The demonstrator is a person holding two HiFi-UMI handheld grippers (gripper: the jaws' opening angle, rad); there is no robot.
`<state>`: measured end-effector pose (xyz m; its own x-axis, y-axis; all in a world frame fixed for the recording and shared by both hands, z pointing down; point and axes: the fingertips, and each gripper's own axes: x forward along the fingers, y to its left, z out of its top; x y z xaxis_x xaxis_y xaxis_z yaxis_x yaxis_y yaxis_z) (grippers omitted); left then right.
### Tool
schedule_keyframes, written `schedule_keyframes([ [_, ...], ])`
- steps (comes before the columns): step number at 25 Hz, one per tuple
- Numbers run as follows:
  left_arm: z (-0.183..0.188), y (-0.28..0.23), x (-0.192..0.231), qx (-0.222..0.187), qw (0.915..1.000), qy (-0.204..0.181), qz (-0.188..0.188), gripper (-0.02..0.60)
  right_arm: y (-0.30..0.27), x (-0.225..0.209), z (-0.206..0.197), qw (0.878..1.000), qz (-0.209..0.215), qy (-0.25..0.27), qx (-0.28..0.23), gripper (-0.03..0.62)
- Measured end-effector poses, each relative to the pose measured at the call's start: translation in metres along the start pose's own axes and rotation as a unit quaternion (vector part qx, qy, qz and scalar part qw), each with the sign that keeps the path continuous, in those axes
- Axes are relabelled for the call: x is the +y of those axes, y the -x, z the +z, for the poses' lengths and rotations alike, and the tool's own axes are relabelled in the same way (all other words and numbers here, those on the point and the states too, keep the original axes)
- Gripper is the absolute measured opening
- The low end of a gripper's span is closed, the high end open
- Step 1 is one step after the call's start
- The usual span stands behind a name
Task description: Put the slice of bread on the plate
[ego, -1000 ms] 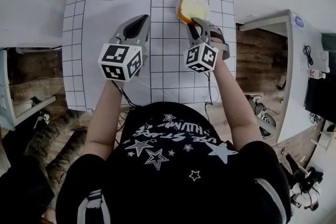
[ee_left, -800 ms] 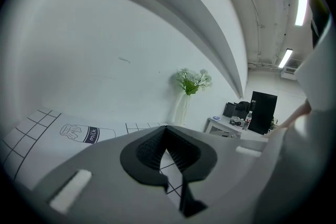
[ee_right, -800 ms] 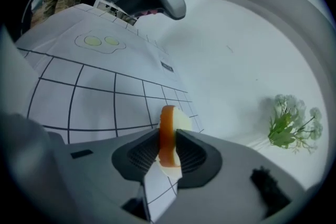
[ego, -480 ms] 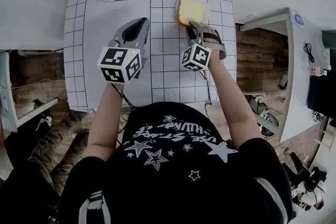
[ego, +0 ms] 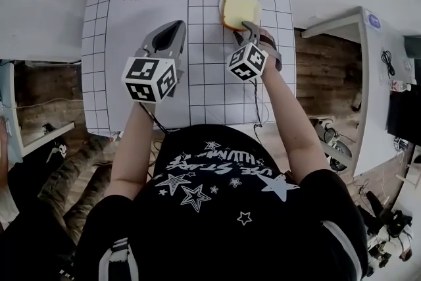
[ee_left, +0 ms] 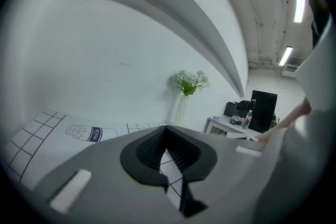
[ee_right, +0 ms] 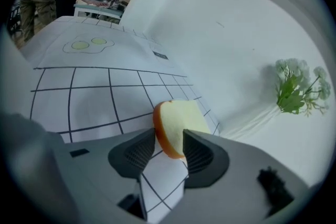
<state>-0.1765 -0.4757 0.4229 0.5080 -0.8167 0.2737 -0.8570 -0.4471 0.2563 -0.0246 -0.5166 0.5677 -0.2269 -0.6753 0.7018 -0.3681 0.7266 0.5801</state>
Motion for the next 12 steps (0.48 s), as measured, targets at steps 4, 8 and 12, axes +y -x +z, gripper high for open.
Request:
schedule_keyframes([
  [4,-0.001,0.005,-0.007,0.0,1.0,-0.004,0.003,0.009,0.01,-0.004,-0.001,1.0,-0.007,-0.009,-0.008,0.16],
  [8,-0.003,0.013,-0.019,-0.001,0.9999,-0.01,0.006,0.009,0.026,-0.009,-0.004,0.999,-0.022,-0.021,-0.022,0.158],
  [12,-0.004,0.022,-0.038,-0.008,0.9998,-0.017,0.011,0.009,0.049,-0.013,-0.001,0.998,-0.03,-0.041,-0.048,0.158],
])
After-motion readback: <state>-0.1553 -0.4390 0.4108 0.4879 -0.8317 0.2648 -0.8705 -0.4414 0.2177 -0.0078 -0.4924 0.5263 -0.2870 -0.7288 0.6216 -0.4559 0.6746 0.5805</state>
